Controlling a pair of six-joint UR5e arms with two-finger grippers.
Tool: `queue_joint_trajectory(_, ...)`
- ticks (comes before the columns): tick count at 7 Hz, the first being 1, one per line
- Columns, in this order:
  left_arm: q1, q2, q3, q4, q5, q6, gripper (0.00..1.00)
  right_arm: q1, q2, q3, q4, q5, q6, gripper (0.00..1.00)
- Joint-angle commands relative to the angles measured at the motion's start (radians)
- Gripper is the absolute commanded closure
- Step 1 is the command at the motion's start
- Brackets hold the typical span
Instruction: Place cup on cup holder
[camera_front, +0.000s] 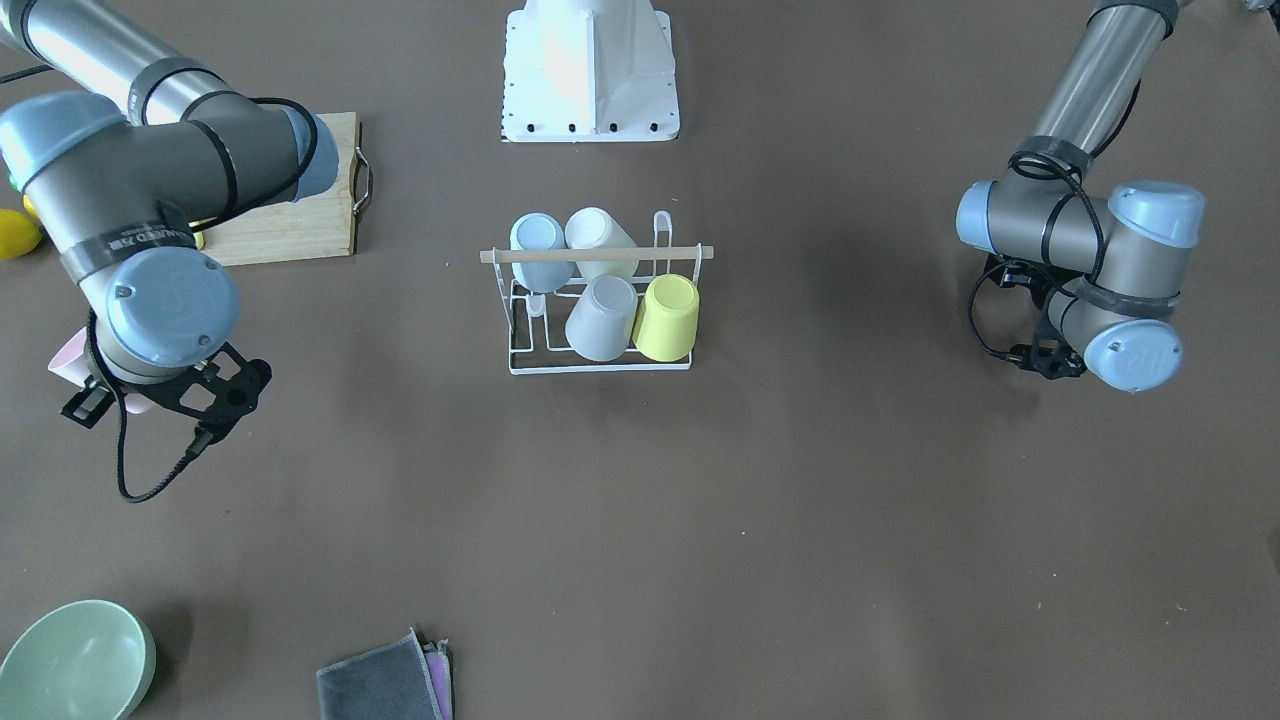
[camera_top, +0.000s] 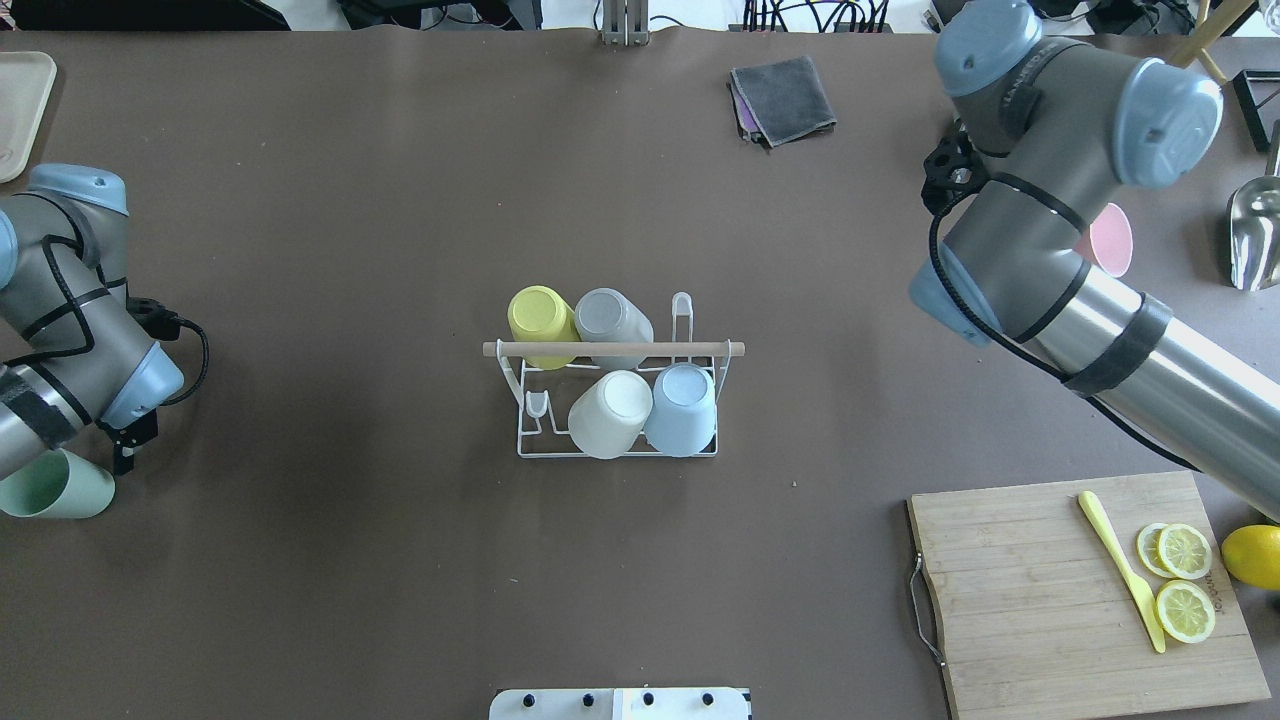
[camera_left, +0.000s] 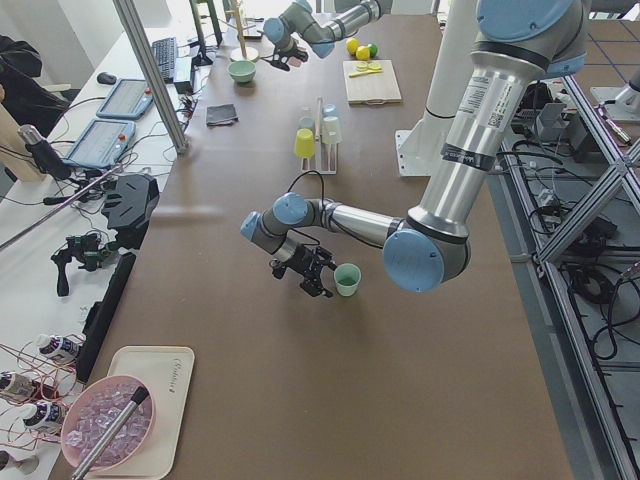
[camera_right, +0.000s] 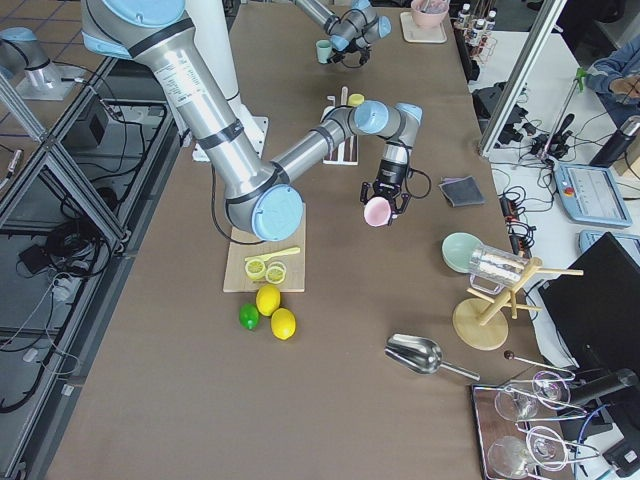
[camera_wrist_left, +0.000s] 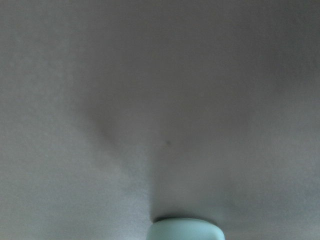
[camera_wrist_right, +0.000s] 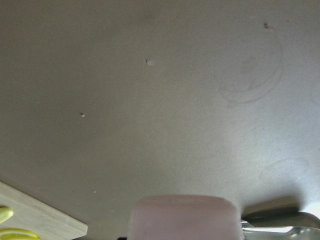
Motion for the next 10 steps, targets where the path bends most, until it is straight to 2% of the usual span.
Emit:
queue_joint_trajectory(1,0.011,0.001,0.003,0.000,-0.001,0.002,0.01,0.087,-0.077,0.135,0.007,0.146,0.061,1.00)
queue_joint_trajectory(3,0.012,0.001,-0.006,0.029,0.001,0.005,0.01,0.152,-0.184,0.180,0.219,0.275,0.176,1.00)
queue_joint_trajectory(4,0.017,0.001,-0.006,0.031,0.001,0.006,0.01,0.195,-0.210,0.185,0.262,0.312,0.190,1.00)
queue_joint_trajectory(5,0.017,0.001,-0.011,0.032,0.001,0.004,0.01,0.244,-0.229,0.186,0.308,0.421,0.213,1.00)
queue_joint_trajectory(6,0.017,0.007,-0.011,0.032,-0.001,0.005,0.01,0.282,-0.231,0.183,0.330,0.538,0.326,1.00)
queue_joint_trajectory(8,0.017,0.013,-0.011,0.032,-0.001,0.006,0.01,0.275,-0.238,0.170,0.469,0.557,0.332,1.00)
queue_joint_trajectory(10,0.024,0.013,-0.011,0.032,-0.001,0.006,0.01,0.296,-0.261,0.104,0.641,0.678,0.332,1.00)
